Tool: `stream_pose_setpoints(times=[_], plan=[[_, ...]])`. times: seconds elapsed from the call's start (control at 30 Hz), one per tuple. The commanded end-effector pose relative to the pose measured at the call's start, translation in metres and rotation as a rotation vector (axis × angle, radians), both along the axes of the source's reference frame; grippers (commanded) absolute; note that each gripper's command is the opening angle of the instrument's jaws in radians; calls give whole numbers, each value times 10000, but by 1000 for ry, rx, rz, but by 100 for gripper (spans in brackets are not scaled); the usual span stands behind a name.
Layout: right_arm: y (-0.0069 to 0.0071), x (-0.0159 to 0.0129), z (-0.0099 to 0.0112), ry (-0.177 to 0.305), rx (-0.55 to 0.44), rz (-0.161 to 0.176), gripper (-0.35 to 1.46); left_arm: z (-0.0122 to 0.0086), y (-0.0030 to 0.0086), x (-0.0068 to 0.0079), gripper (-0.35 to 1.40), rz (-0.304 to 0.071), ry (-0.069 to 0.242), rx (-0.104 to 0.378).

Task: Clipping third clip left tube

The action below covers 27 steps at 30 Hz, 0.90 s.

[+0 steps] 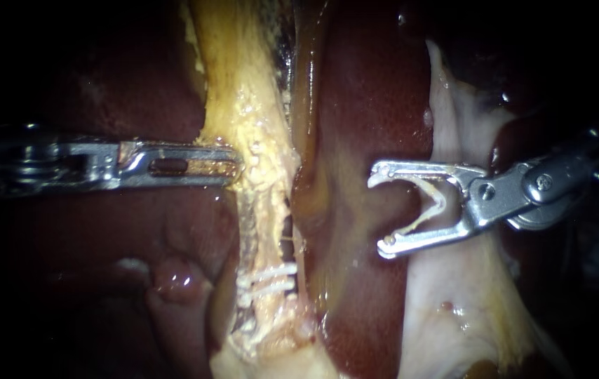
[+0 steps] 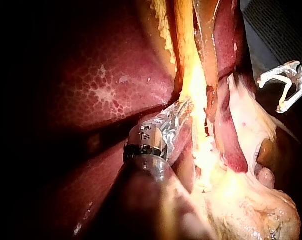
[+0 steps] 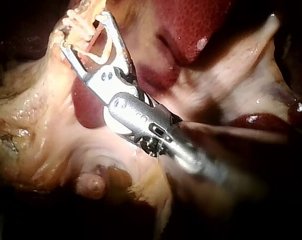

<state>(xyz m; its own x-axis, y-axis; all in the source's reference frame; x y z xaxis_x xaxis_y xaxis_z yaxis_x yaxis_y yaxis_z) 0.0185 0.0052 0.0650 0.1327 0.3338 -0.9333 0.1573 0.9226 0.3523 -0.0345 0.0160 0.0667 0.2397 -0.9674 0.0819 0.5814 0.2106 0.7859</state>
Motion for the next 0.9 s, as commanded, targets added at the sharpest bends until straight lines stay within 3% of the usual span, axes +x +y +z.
stream_pose_setpoints(times=[0.03, 0.3, 0.5, 0.73, 0.9], plan=[[0, 0, -1, 0, 0, 0, 60, 0, 0, 0, -35, 0, 0, 0], [-5, 6, 3, 0, -10, 0, 60, -3, 0, 3, -35, 2, -2, 1], [-25, 30, 20, -18, 164, -10, 60, -20, 7, 22, -35, 8, -6, 8], [-52, 78, 55, -55, 397, -40, 60, -52, 18, 47, -35, -7, 4, 4], [-55, 105, 81, -65, 453, -54, 59, -70, 25, 58, -35, -23, 0, -1]])
